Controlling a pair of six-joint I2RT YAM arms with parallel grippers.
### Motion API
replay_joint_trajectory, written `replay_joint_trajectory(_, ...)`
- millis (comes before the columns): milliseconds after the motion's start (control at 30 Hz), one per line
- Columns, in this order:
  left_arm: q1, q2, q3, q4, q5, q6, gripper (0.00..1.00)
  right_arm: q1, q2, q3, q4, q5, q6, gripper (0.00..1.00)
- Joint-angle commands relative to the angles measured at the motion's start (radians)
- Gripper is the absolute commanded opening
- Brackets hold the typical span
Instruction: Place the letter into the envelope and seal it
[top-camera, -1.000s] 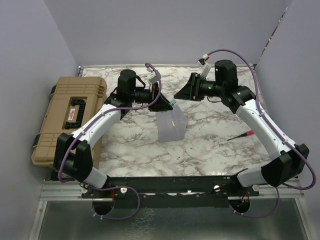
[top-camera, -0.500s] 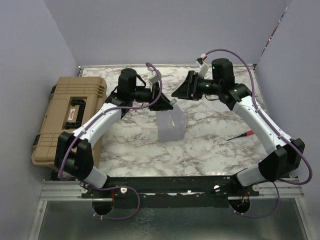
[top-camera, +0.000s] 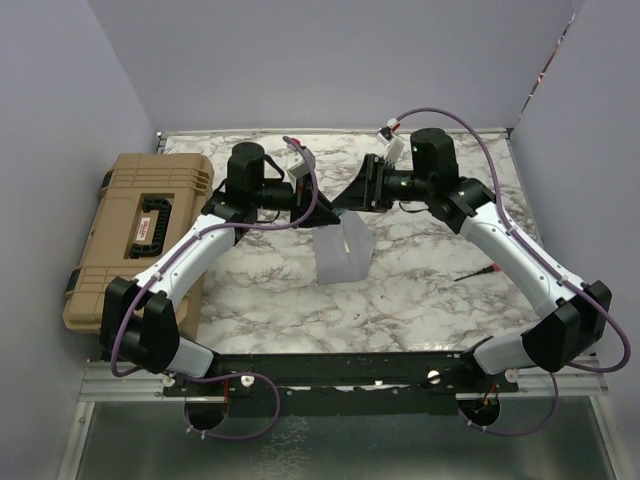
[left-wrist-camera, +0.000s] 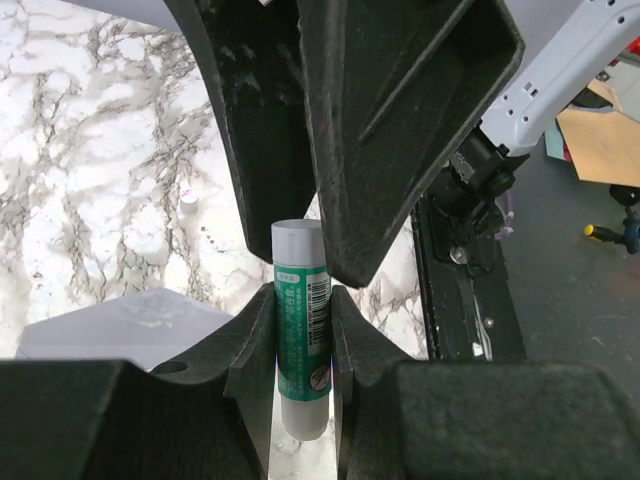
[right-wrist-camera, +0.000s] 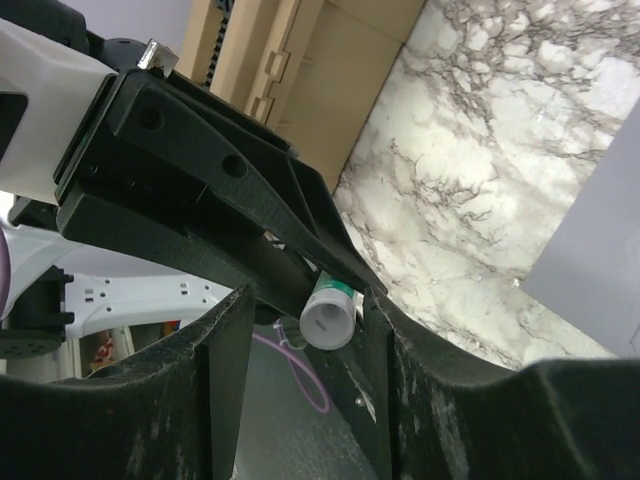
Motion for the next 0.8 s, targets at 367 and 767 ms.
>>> replay_joint_trajectory(367,-0.024,-0.111,-0.092,0.004,-0.008,0.13,0.0,0.044,-0.083,-0.154,0.095,0.022,-0.042,0.21)
replay_joint_trajectory(767,-0.031,-0.105,-0.1,0.014,-0.204,0.158,0.0,0.045,-0.092,-0.243,0.148,0.284,0.271,0.0)
